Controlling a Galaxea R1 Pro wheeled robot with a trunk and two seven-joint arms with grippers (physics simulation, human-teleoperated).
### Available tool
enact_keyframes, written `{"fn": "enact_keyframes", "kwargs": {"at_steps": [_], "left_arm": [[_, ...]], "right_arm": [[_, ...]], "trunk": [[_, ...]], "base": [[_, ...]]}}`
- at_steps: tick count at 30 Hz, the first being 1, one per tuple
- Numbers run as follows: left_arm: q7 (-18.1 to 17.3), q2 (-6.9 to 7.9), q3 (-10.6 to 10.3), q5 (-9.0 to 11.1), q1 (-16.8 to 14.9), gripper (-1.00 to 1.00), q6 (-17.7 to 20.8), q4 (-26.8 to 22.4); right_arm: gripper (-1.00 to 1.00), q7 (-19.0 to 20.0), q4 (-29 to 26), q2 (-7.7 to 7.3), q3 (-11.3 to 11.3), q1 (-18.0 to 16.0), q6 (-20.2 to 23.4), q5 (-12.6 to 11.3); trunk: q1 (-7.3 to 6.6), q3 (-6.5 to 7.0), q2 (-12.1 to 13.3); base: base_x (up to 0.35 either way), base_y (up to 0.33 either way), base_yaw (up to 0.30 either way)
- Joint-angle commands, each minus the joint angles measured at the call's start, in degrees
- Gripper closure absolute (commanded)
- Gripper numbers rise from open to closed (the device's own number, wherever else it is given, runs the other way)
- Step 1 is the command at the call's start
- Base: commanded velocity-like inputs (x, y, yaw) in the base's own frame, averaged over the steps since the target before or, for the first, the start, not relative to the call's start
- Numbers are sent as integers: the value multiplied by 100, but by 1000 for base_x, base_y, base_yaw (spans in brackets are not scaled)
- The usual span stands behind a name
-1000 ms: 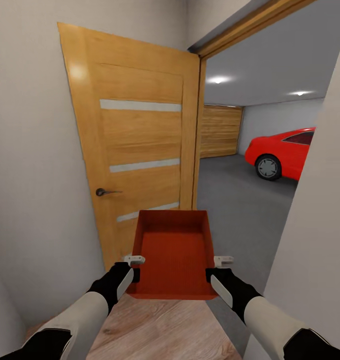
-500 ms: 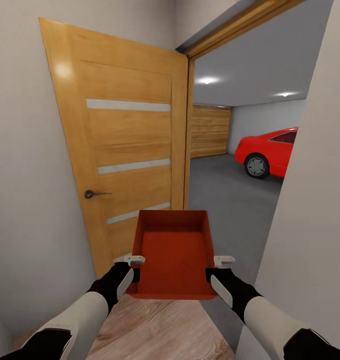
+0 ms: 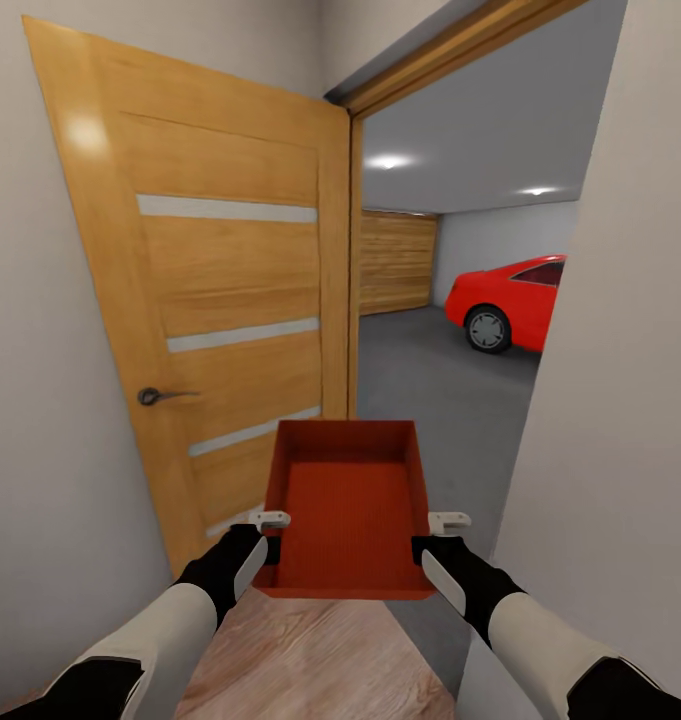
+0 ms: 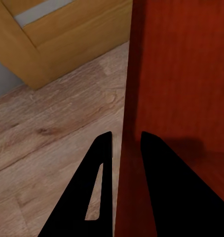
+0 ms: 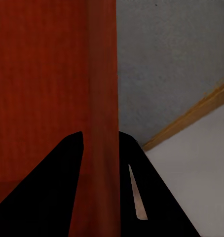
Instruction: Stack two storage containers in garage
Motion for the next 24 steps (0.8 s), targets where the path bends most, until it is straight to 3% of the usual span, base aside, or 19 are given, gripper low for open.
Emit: {"fn": "enact_keyframes", "kwargs": {"at_steps": [1, 10, 24], "left_arm": [[106, -4, -10, -180, 3, 100, 68, -7], [99, -4, -10, -180, 3, 100, 69, -7], [99, -4, -10, -180, 3, 100, 68, -7]], "right_arm": [[100, -53, -26, 0, -50, -12, 44, 95], [100, -53, -26, -5, -50, -12, 44, 95], [100, -53, -26, -5, -50, -12, 44, 95]], "trunk": [[4, -10, -9], [4, -10, -9], [4, -10, -9]], "base": [[215, 190, -8], [240, 213, -18], [241, 203, -228]]}}
